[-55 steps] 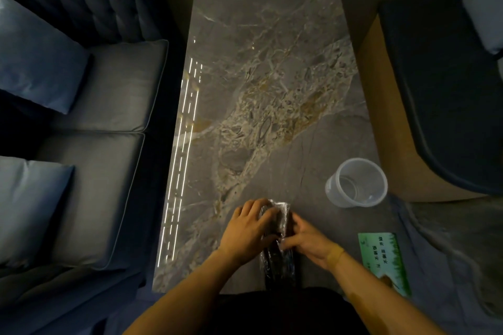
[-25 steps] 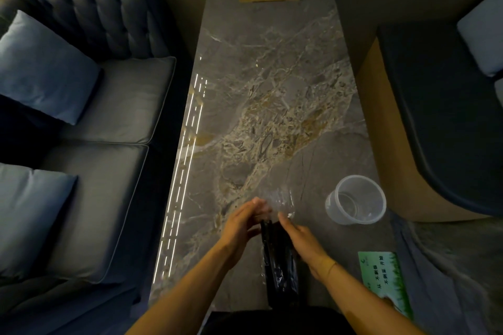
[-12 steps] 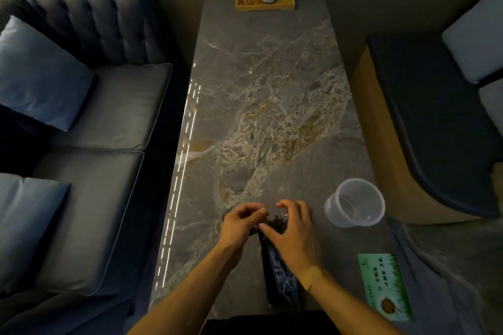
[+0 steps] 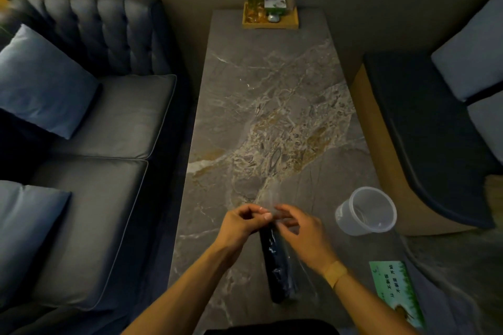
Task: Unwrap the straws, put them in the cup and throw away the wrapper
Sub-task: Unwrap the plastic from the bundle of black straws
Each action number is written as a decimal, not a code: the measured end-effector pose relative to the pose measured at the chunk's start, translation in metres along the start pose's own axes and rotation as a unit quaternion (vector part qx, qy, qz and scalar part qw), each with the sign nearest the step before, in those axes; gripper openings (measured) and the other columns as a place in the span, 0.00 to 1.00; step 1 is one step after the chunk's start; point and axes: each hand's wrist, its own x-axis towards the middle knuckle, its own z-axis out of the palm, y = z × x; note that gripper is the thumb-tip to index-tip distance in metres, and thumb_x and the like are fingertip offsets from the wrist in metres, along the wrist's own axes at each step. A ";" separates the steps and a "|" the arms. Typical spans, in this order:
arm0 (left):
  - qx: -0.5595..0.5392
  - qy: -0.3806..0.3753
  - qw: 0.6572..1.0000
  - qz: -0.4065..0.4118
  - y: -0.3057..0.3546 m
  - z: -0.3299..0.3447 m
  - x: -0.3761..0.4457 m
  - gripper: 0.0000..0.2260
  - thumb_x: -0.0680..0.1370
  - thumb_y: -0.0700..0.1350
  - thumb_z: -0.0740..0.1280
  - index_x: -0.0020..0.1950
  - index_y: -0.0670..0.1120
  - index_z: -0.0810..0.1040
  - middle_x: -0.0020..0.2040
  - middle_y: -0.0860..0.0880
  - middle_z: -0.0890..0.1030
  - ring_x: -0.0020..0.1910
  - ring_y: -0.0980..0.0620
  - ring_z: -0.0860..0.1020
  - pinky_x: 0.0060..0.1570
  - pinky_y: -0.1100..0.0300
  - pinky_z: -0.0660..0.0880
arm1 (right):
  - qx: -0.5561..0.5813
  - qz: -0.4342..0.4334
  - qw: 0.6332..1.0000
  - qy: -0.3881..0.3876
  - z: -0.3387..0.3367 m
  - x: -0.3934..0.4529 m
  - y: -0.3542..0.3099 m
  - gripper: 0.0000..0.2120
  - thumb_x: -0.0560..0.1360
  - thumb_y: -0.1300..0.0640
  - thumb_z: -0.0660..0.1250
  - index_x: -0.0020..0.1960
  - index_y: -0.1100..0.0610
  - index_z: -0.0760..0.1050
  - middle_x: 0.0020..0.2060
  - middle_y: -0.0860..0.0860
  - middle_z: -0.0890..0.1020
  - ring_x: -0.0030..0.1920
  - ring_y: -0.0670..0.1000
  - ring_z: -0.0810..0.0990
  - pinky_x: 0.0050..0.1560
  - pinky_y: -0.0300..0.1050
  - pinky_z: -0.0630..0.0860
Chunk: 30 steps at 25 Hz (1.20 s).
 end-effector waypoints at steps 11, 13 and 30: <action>0.037 0.028 0.998 0.033 0.052 -0.038 -0.027 0.05 0.75 0.42 0.71 0.40 0.49 0.83 0.35 0.48 0.81 0.37 0.51 0.78 0.39 0.63 0.77 | 0.178 0.039 0.977 0.114 -0.022 -0.008 -0.023 0.03 0.73 0.60 0.71 0.43 0.55 0.83 0.36 0.51 0.87 0.39 0.50 0.85 0.41 0.36 0.80; 0.030 0.040 0.997 0.058 0.063 -0.043 -0.033 0.05 0.75 0.40 0.71 0.41 0.48 0.83 0.34 0.48 0.81 0.38 0.50 0.79 0.40 0.62 0.78 | 0.188 0.035 0.978 0.085 -0.028 -0.010 -0.030 0.03 0.72 0.62 0.71 0.43 0.56 0.83 0.36 0.52 0.87 0.39 0.49 0.85 0.40 0.34 0.79; 0.107 -0.002 0.985 0.135 0.129 -0.023 -0.013 0.05 0.73 0.37 0.72 0.43 0.47 0.82 0.39 0.51 0.84 0.42 0.54 0.81 0.43 0.66 0.79 | -0.109 -0.097 0.989 0.027 -0.056 0.020 -0.123 0.04 0.72 0.53 0.72 0.46 0.50 0.84 0.36 0.43 0.85 0.39 0.41 0.83 0.42 0.37 0.79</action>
